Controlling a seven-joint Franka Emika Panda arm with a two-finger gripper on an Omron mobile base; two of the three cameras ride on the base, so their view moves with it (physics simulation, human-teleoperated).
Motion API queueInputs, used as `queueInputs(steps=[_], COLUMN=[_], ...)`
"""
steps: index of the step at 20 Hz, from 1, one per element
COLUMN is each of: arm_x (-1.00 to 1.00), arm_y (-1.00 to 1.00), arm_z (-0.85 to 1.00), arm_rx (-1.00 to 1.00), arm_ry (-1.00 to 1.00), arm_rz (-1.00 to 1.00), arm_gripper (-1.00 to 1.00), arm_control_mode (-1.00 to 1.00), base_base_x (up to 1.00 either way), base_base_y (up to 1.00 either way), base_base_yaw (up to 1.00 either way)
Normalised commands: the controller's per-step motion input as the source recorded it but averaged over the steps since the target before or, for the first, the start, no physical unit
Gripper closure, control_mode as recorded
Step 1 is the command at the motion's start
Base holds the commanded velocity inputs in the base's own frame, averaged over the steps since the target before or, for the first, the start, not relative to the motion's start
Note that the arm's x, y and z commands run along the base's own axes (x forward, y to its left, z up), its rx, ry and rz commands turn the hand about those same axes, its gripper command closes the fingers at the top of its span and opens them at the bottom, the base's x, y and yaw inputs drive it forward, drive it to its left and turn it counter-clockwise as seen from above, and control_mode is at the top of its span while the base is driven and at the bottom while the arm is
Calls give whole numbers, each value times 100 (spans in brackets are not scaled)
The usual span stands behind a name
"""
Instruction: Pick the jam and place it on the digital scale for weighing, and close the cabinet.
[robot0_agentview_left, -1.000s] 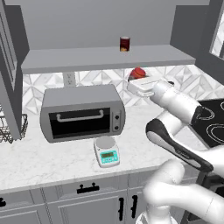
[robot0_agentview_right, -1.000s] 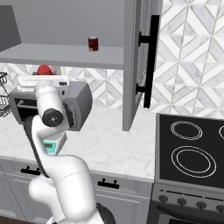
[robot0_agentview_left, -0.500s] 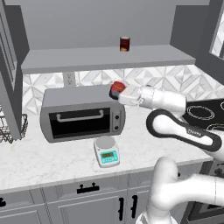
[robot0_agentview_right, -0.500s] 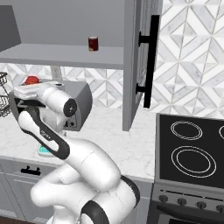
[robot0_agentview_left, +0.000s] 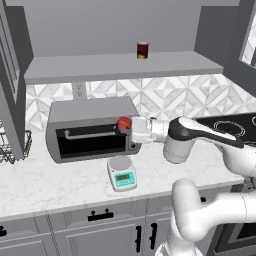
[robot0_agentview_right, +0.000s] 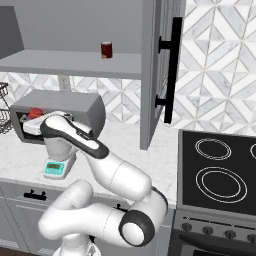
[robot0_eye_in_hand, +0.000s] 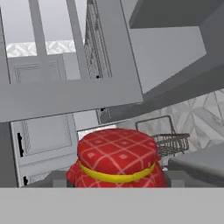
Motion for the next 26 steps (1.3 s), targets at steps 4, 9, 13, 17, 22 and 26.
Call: queueInputs(steps=[4,9,13,17,22,26], arm_x=[3,19,13,46,30,3], arm_y=[-2,-25,-31,-33,-33,-51], arm_z=[-54,-25,-7,-4,0,0], arm_rx=[-4,-3,-4,-2,-1,0], arm_ry=[1,7,0,4,14,17], arm_rz=[12,7,5,1,3,11], arm_gripper=[100,100,100,100,100,100], arm_control_mode=[-100,-100,-100,-100,-100,-100], base_base_x=[0,0,0,0,0,0], base_base_y=[0,0,0,0,0,0], base_base_yaw=[0,0,0,0,0,0])
